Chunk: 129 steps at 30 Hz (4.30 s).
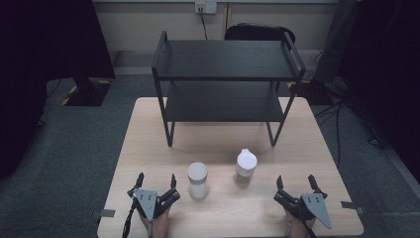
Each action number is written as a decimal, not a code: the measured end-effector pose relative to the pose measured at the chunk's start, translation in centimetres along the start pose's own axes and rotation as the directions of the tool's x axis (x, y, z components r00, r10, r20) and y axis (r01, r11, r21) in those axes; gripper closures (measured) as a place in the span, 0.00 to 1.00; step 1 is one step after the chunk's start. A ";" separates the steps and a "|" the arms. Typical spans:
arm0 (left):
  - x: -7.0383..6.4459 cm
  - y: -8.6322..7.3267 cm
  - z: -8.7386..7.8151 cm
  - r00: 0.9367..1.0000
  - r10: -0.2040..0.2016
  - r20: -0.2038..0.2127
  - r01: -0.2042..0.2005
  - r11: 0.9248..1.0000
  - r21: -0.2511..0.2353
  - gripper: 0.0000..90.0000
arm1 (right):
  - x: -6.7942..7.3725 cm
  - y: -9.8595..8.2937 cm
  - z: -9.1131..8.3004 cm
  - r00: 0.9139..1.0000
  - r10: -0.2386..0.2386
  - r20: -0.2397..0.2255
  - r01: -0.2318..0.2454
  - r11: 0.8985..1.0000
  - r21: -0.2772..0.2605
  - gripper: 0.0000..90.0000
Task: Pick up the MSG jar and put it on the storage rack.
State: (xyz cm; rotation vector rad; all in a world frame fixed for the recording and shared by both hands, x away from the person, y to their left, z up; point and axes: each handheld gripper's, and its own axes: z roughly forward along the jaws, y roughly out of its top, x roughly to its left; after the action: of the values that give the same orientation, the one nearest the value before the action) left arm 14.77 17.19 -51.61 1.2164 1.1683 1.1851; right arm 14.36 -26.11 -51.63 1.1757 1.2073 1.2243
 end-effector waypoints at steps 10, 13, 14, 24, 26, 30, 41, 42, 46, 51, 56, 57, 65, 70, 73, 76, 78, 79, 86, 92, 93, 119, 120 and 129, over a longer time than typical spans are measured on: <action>0.0 0.0 0.0 1.000 0.000 -0.001 0.000 1.000 0.000 0.00 | 0.2 0.0 0.0 1.000 0.000 0.013 0.000 1.000 0.002 0.00; 0.0 0.0 0.0 1.000 0.000 -0.001 0.000 1.000 0.000 0.00 | 0.2 0.0 0.0 1.000 0.000 0.013 0.000 1.000 0.002 0.00; 0.0 0.0 0.0 1.000 0.000 -0.001 0.000 1.000 0.000 0.00 | 0.2 0.0 0.0 1.000 0.000 0.013 0.000 1.000 0.002 0.00; 0.0 0.0 0.0 1.000 0.000 -0.002 0.000 1.000 0.000 0.00 | 0.2 0.0 0.0 1.000 0.000 0.009 0.000 1.000 -0.001 0.00; 0.0 0.0 0.0 1.000 0.000 -0.002 0.000 1.000 0.000 0.00 | 0.2 0.0 0.0 1.000 0.001 0.010 -0.001 1.000 0.000 0.00; -0.1 0.0 0.0 1.000 0.001 -0.008 -0.001 1.000 0.000 0.00 | 0.1 0.0 0.0 1.000 0.002 0.006 -0.002 1.000 0.000 0.00; -0.5 0.0 0.0 1.000 0.003 -0.027 -0.003 1.000 0.002 0.00 | 0.1 0.0 0.0 1.000 0.001 0.006 -0.001 1.000 0.002 0.00; -0.5 0.1 0.0 1.000 0.004 -0.029 -0.004 1.000 0.004 0.00 | 0.1 0.0 0.0 1.000 0.001 0.007 -0.001 1.000 0.002 0.00; -0.5 0.4 0.1 1.000 0.008 -0.023 -0.008 1.000 0.020 0.00 | 0.1 0.0 0.0 1.000 0.002 0.006 -0.002 1.000 0.002 0.00; -0.1 0.8 0.0 1.000 -0.006 0.003 0.006 0.999 0.033 0.00 | 0.1 0.0 0.0 1.000 0.002 0.006 -0.002 1.000 0.002 0.00; 0.2 1.9 -0.3 1.000 -0.015 0.025 0.014 0.999 0.043 0.00 | 0.1 0.0 0.0 1.000 0.002 0.008 -0.002 1.000 0.002 0.00; 0.4 2.2 -0.3 0.999 -0.016 0.036 0.015 0.999 0.044 0.00 | 0.1 0.0 0.0 1.000 0.002 0.008 -0.002 1.000 0.002 0.00; 0.8 4.5 -0.6 0.995 -0.027 0.094 0.027 1.000 0.003 0.00 | 0.1 0.0 0.0 1.000 0.002 0.007 -0.002 1.000 0.002 0.00; 1.2 5.5 -0.7 0.987 -0.043 0.154 0.049 0.998 -0.034 0.00 | 0.1 0.0 0.0 1.000 0.001 0.007 -0.001 1.000 0.002 0.00; 1.0 5.8 -0.7 0.984 -0.031 0.176 0.042 0.997 -0.059 0.00 | 0.1 0.0 0.0 1.000 0.001 0.007 -0.001 1.000 0.002 0.00; 1.0 6.1 -0.5 0.977 -0.043 0.210 0.056 0.997 -0.058 0.00 | 0.1 0.0 0.0 1.000 0.001 0.007 -0.001 1.000 0.002 0.00; 0.9 6.4 -0.4 0.974 -0.040 0.225 0.054 0.997 -0.056 0.00 | 0.1 0.0 0.0 1.000 0.001 0.006 -0.001 1.000 0.002 0.00; 0.7 6.5 -0.3 0.972 -0.040 0.229 0.054 0.997 -0.057 0.00 | 0.1 0.0 0.0 1.000 0.001 0.006 -0.001 1.000 0.002 0.00; -0.6 6.8 0.3 0.958 -0.030 0.284 0.046 0.998 -0.052 0.00 | 0.0 0.0 0.0 1.000 0.001 0.004 -0.001 1.000 0.002 0.00; -1.6 6.4 0.8 0.948 -0.029 0.318 0.040 0.999 -0.026 0.00 | 0.1 0.0 0.0 1.000 0.001 0.004 -0.001 1.000 0.001 0.00; -1.7 6.3 0.9 0.946 -0.028 0.323 0.036 0.999 -0.019 0.00 | 0.1 0.0 0.0 1.000 0.001 0.004 -0.001 1.000 0.002 0.00; -3.5 3.6 1.9 0.942 -0.061 0.329 0.038 0.996 0.075 0.16 | 0.1 -0.1 -0.1 1.000 0.000 0.009 0.000 1.000 -0.004 0.00; -3.5 3.7 1.9 0.943 -0.057 0.329 0.034 0.996 0.077 0.16 | 0.1 -0.1 -0.1 1.000 0.000 0.009 0.000 1.000 -0.004 0.00; -3.6 3.5 2.1 0.942 -0.047 0.332 0.019 0.996 0.088 0.30 | 0.1 -0.1 -0.1 1.000 -0.001 0.009 0.001 1.000 -0.006 0.00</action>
State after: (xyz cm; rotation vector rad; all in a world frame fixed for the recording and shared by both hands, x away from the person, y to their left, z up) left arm 16.66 13.50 -48.06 1.3939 0.9851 0.8680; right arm 14.25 -25.97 -51.72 1.1755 1.1962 1.2198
